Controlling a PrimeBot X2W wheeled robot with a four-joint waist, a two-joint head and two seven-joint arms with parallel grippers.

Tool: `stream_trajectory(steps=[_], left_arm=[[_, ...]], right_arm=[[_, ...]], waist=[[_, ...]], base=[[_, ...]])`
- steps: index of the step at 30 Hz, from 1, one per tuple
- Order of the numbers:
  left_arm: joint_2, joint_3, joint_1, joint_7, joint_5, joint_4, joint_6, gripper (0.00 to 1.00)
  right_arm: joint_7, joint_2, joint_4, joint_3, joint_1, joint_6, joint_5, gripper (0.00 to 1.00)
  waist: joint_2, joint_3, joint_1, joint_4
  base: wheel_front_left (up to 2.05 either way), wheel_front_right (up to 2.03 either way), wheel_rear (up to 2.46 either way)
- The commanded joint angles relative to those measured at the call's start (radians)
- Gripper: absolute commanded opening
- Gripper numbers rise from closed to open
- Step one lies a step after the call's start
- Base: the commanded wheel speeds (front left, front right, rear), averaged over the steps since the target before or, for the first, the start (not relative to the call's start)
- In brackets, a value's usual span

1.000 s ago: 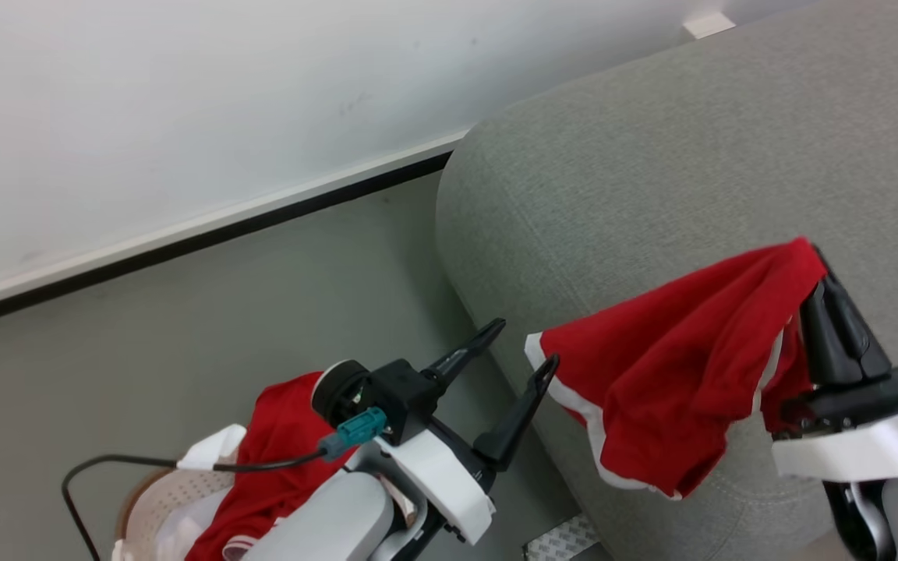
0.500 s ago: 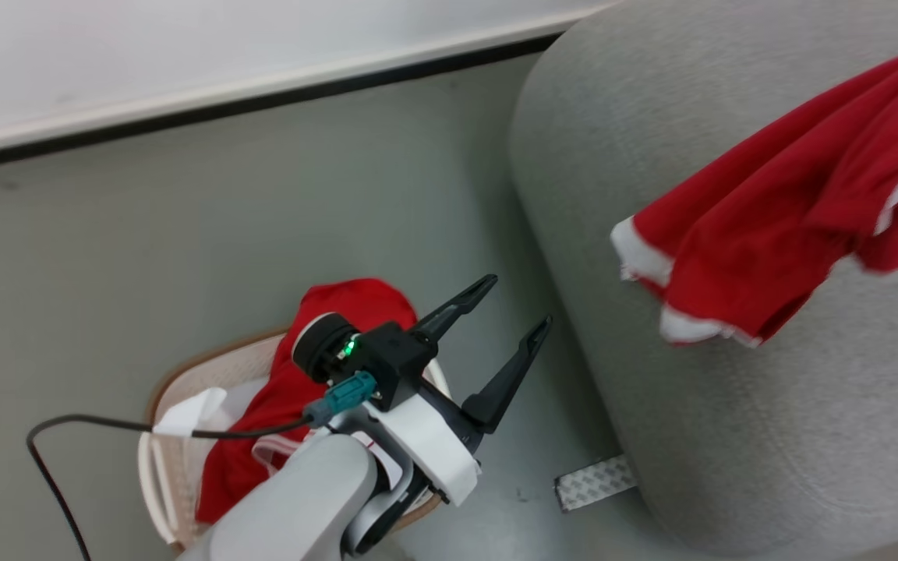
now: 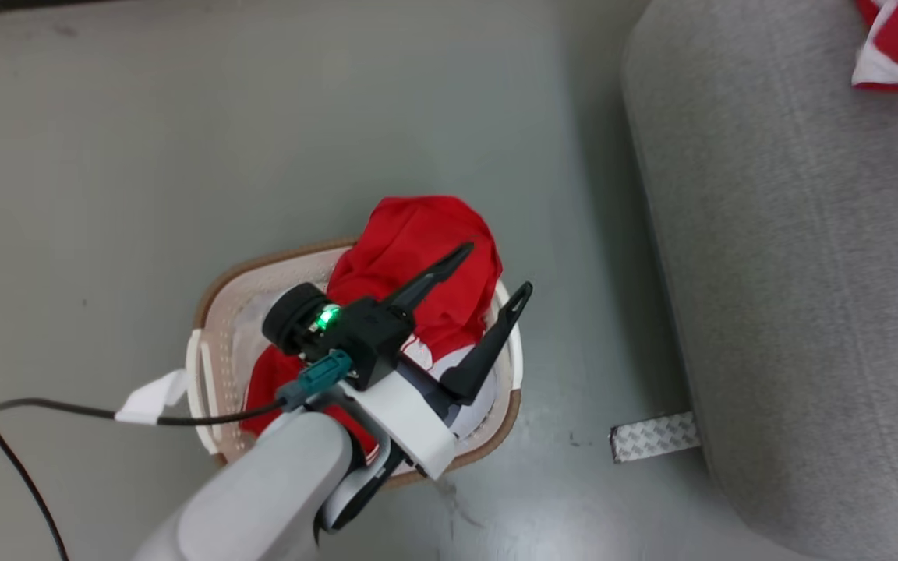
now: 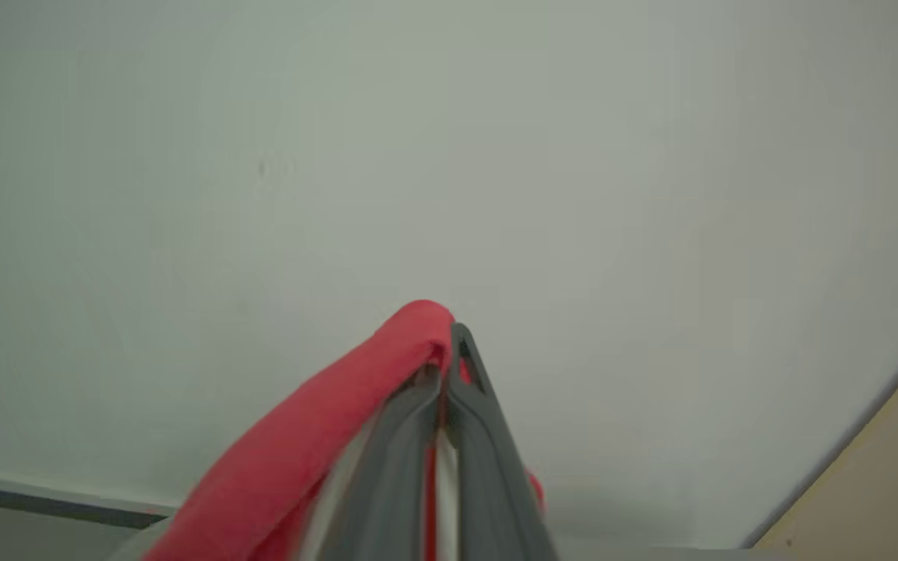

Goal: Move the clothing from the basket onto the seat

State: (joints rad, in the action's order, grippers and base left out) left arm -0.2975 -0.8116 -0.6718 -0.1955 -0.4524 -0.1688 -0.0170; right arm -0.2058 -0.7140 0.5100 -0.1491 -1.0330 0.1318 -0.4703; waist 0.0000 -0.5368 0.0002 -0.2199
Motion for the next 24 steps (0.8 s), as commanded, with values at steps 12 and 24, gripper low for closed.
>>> stream_trajectory(steps=[12, 24], left_arm=[[-0.022, 0.007, -0.039, 0.018, 0.011, 0.037, 0.017, 1.0], [-0.039, 0.024, -0.006, -0.007, -0.019, 0.018, 0.029, 1.0]], right_arm=[[0.124, 0.097, 0.429, -0.222, -0.068, -0.002, -0.001, 0.0], [0.12, 0.084, 0.505, -0.412, -0.052, -0.002, -0.08, 1.0]], waist=[[0.0, -0.109, -0.0002, 0.07], [0.0, -0.026, -0.0002, 0.035]], base=[[0.0, 0.0, 0.0], [0.0, 0.0, 0.0]])
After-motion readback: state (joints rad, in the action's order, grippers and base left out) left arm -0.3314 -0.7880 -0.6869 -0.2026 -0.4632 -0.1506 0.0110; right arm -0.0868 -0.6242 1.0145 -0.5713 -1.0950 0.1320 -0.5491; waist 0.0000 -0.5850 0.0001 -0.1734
